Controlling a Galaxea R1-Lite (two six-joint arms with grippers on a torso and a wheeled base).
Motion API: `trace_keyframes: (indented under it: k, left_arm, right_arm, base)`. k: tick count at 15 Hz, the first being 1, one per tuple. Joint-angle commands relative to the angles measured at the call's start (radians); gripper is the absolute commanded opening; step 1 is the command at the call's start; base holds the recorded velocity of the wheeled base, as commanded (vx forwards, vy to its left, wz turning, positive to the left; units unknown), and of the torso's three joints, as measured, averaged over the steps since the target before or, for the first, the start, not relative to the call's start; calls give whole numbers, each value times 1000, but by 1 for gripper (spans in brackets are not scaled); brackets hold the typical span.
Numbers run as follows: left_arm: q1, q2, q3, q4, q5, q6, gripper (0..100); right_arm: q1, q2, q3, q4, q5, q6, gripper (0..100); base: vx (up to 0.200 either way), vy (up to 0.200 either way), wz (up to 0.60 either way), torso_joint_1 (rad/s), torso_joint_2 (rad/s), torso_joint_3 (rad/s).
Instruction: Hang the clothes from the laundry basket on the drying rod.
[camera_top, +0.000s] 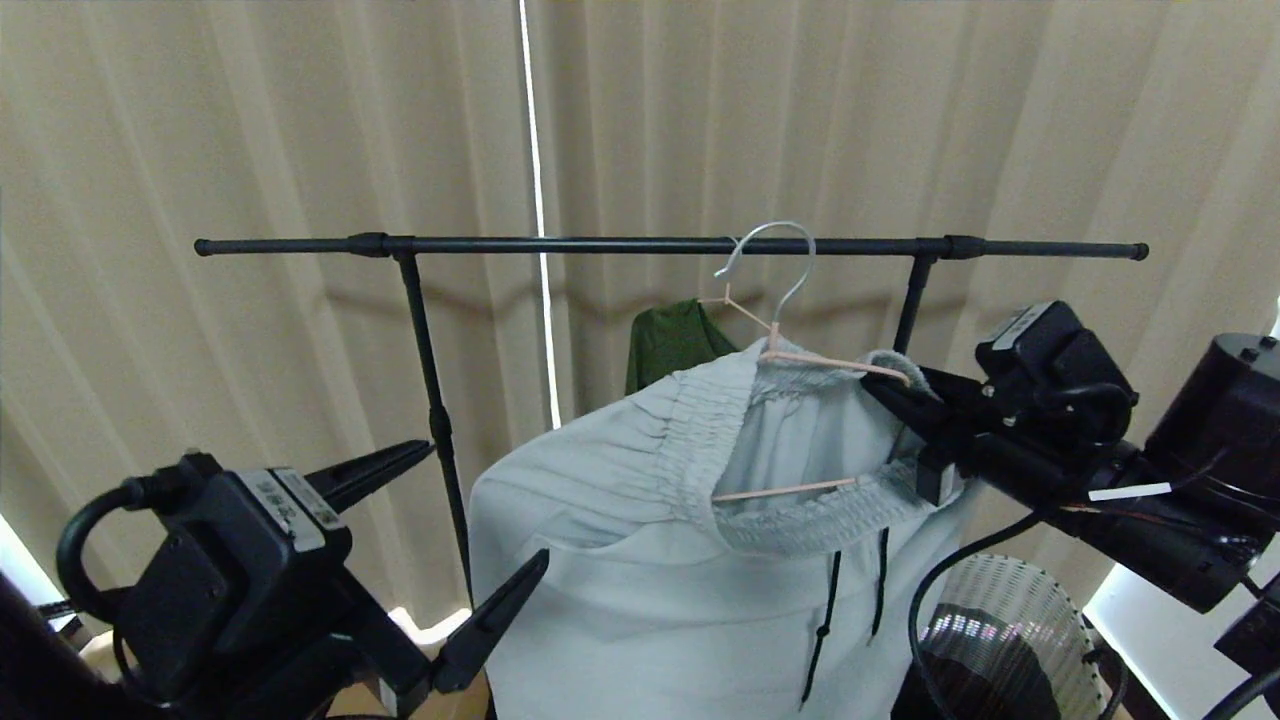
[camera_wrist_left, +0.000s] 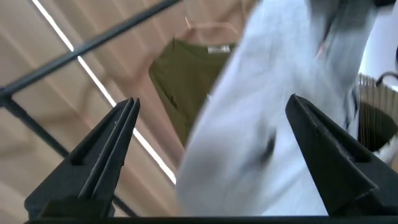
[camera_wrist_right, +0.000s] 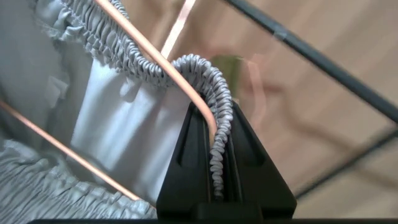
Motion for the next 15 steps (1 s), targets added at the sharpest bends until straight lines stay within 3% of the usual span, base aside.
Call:
trace_keyframes:
  k: [1, 3, 9, 10, 13, 15]
  left_arm:
    - [42, 2, 85, -2, 2, -3, 100]
    - [116, 42, 96, -2, 2, -3, 100]
    - [122, 209, 91, -57, 1, -4, 100]
    - [122, 228, 91, -81, 1, -4, 0]
    - [134, 281, 105, -158, 4, -12, 0]
    - [188, 286, 131, -198, 4, -24, 0]
  right_arm:
    - [-15, -57, 15, -2, 3, 9, 0]
    - [-15, -97, 50, -3, 4, 39, 0]
    - [1, -147, 56, -2, 12, 85, 0]
    - [13, -153, 56, -2, 10, 86, 0]
    - [16, -158, 64, -2, 10, 88, 0]
    - [11, -167, 87, -5, 7, 106, 0]
  base:
    - [0, 0, 0, 0, 0, 0]
    - [0, 0, 0, 0, 0, 0]
    - [0, 0, 0, 0, 0, 0]
    - [0, 0, 0, 0, 0, 0]
    - [0, 0, 0, 0, 0, 0]
    - [0, 0, 0, 0, 0, 0]
